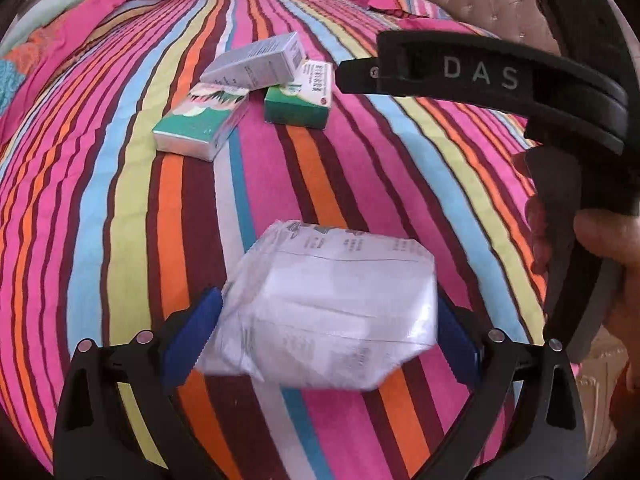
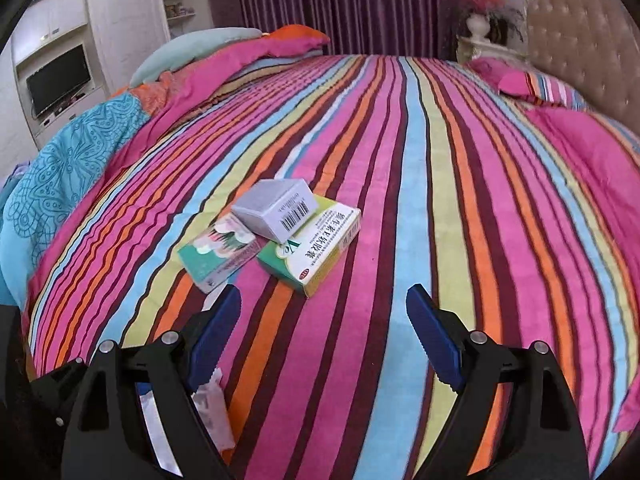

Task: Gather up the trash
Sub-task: 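Grasp the white printed packet with the left tool while the right tool grasps the green vitamin E box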

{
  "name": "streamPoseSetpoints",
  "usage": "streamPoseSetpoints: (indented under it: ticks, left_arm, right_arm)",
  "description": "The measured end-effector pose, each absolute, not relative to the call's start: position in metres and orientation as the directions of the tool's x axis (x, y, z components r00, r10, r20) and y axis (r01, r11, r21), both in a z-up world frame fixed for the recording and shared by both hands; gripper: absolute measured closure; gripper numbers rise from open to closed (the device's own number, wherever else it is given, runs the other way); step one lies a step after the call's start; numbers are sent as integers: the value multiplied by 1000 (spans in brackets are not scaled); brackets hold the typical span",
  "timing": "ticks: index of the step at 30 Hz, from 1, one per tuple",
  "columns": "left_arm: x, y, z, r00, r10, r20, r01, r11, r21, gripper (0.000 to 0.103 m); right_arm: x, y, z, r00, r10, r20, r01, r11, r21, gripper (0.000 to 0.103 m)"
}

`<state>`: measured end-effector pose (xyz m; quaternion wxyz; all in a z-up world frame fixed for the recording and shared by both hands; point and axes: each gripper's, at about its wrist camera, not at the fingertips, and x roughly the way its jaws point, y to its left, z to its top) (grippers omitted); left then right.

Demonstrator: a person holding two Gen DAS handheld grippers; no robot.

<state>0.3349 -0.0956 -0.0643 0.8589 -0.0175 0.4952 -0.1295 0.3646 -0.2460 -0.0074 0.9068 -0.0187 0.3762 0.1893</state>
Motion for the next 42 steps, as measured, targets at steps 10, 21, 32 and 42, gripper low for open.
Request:
streamPoseSetpoints:
  ticks: [10,21,32,42]
  left_arm:
    - [357,-75,-72,509,-174,-843,117,984,-132,18]
    - [383,-27,-68,529,-173,-831,47,983,-175,22]
    - [403,-9,-65,536,-198,-821,18,975,-223,22]
    - [379,1,-56,544,-199,-815,-7,971,-241,22]
  right_arm:
    - [394,-221,-25,586,337,-737,-375,919,122,22]
    - [419,-201,-38,596,287,-750,-317,942,109,22]
    - [440,-188,-52,617,149,-773,-248,969,-12,23]
    - [410,-209,-44,596,166,-786,-241,970,23,40]
